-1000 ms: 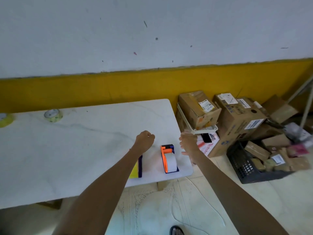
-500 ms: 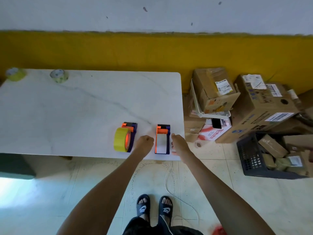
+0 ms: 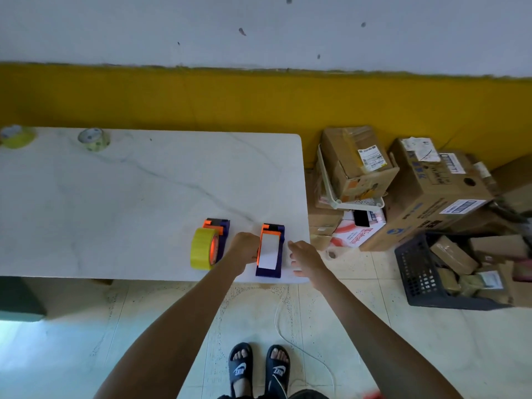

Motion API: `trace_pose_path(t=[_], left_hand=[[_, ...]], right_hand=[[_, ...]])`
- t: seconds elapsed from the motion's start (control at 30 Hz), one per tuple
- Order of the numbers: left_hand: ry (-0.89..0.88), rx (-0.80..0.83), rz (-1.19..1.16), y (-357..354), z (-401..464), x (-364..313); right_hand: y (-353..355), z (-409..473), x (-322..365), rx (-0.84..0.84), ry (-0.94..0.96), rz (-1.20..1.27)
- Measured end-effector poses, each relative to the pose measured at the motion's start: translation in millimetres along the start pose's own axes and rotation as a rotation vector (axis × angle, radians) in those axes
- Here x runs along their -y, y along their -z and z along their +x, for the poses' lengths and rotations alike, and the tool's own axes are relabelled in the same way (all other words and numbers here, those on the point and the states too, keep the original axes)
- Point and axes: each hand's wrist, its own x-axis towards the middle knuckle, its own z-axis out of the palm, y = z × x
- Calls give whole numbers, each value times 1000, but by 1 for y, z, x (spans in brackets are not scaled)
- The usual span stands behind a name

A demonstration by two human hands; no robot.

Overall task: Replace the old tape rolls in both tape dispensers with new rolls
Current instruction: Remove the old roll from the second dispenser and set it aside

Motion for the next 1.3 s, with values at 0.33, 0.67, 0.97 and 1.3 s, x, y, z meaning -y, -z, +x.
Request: trace_pose_path(t=[0.33,0.67,0.97,1.3], left_hand=[[35,49,-182,-2,-8,-7],[54,-42,-185,-11,-14,-2],[47,-58,-166,-15,-12,-2],[7,-113,33,-23,-21,19]], right_hand=[[-13,-3,5,39,144,-62],[23,-1,-5,-50,159,36],[62,6,-7,-31,183,103],[56,-3,-5,25,240,129]])
